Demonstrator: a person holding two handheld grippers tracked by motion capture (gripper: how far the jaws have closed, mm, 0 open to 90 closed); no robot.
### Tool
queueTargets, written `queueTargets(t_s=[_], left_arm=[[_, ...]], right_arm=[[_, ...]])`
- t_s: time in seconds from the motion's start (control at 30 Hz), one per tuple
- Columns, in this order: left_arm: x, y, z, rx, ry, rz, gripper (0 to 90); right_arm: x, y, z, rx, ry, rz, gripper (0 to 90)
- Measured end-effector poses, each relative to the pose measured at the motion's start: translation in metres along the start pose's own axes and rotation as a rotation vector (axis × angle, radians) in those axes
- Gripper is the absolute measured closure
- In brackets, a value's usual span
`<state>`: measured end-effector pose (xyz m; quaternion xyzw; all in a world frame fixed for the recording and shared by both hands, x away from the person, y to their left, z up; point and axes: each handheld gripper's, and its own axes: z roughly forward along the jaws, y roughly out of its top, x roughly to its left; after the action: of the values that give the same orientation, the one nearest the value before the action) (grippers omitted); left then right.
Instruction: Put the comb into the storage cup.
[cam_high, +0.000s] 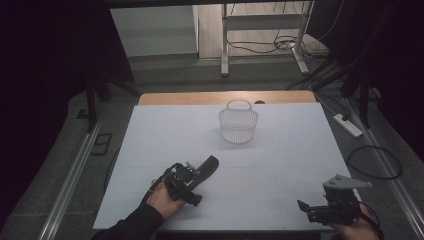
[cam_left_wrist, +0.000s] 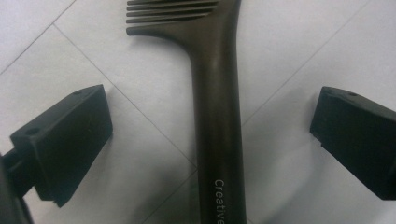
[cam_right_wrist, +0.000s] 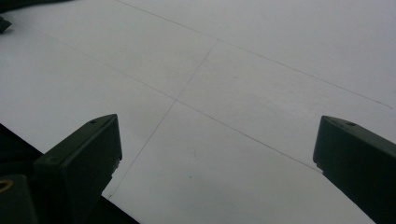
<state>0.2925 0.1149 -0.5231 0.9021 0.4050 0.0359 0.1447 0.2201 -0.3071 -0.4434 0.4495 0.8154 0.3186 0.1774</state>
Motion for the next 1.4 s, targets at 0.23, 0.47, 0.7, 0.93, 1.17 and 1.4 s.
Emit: queueTargets(t_s=[0.23, 0.47, 0.7, 0.93, 1.17, 1.4], left_arm=[[-0.001, 0.0, -0.006, 0.009, -0.002, -0.006, 9.5], [0.001, -0.003, -0.015, -0.014, 0.003, -0.036, 50.3], [0.001, -0.003, -0.016, -0.018, -0.006, -0.05, 72.1], [0.003, -0.004, -0.018, -0.026, -0.022, -0.045, 72.5], [0.006, -0.005, -0.027, -0.087, -0.054, -0.04, 72.5], [0.002, -0.006, -0.034, -0.159, -0.094, -0.005, 72.4]], right_arm=[[0.0, 0.0, 0.0, 0.0, 0.0, -0.001, 1.6], [0.0, 0.0, 0.0, 0.003, 0.0, -0.002, 1.5], [0.001, 0.0, 0.0, 0.002, -0.001, -0.003, 1.6], [0.001, 0.0, 0.0, 0.003, -0.001, -0.002, 1.6], [0.001, 0.0, 0.0, 0.003, -0.002, -0.001, 1.5], [0.001, 0.0, 0.0, -0.001, -0.002, -0.003, 1.5]])
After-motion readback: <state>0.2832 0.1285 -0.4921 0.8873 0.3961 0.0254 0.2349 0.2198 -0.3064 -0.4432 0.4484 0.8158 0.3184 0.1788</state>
